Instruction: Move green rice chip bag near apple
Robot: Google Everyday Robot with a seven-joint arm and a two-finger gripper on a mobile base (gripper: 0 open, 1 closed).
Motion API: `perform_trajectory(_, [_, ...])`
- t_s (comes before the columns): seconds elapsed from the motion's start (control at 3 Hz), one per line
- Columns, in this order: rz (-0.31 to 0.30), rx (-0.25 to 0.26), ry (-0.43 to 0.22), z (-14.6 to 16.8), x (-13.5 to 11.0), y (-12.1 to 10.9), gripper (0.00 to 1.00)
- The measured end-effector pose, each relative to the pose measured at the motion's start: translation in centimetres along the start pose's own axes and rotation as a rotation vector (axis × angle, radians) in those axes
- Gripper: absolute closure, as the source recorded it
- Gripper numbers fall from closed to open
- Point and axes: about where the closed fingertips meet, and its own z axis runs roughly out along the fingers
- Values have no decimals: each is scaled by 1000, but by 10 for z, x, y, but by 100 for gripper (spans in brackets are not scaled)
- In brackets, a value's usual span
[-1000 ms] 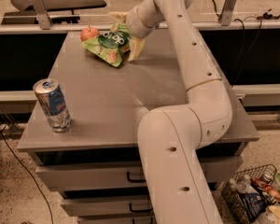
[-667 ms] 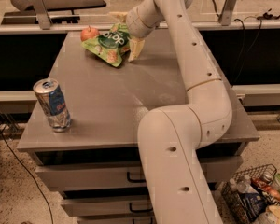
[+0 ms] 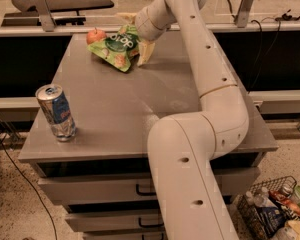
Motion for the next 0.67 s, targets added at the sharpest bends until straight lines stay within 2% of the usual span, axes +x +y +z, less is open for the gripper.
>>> perform_trajectory(0.33, [0,0,1,0,0,0,18])
perform_trajectory(0.67, [0,-2,-3,5,-1,0,21])
